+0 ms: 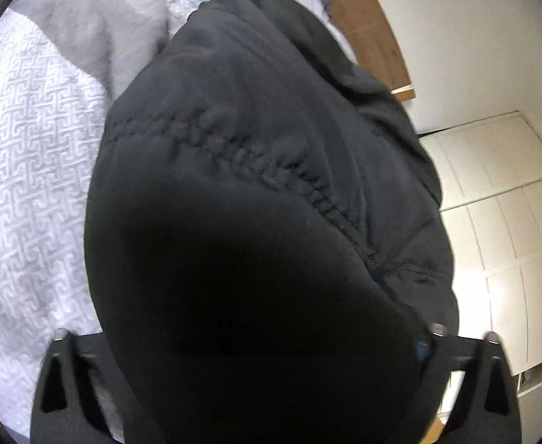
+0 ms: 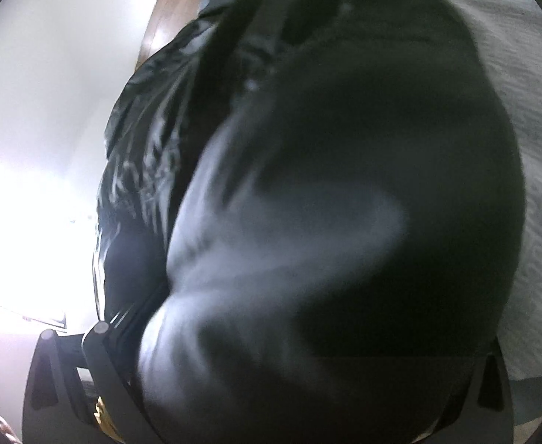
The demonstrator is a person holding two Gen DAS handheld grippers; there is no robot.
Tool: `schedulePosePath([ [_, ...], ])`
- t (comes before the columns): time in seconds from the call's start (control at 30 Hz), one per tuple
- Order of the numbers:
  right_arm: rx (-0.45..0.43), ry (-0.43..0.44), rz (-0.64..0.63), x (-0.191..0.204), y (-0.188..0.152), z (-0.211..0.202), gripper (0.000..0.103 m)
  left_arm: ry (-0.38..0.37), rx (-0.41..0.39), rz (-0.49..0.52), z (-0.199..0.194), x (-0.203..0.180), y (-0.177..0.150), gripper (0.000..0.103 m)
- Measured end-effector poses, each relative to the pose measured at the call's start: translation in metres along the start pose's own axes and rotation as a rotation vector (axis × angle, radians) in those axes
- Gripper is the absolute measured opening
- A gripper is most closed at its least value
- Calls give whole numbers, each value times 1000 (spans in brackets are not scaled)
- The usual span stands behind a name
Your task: Fold large clothes
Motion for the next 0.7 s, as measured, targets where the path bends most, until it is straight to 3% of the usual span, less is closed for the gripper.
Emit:
schedulePosePath([
  [0.03, -6, -1, -6, 2, 0, 1, 102, -20, -6, 5, 0, -5, -2, 73],
  [0.07, -15, -5, -24, 8, 0, 1, 99, -36, -15, 25, -1, -14, -5, 66],
  [0.13, -47, 6, -66, 26, 7, -2, 65, -41, -33, 79, -2, -32, -3, 44],
  [0.23, -79, -23, -158, 58, 22, -11, 43, -53, -61, 169, -9, -71, -2, 32],
  [0.37, -116, -74, -325, 115, 45, -26, 36, -84, -97, 278, -26, -130, -8, 27],
  [0.5, -182, -67, -411, 170, 59, -44, 34, -148, -132, 324, -50, -177, -21, 27],
  [0.7, -229, -6, -465, 211, 33, -87, 34, -240, -153, 338, -103, -196, -51, 27],
])
Point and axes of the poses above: each gripper's, at about its wrist camera, not at the fingertips, and z roughly the way its jaws point, x to its left, y to its top, the point moved 10 cm from there along z, roughly the way its jaws point, and after that the axes turned 11 degrees about -z, right-handed, at the moved point
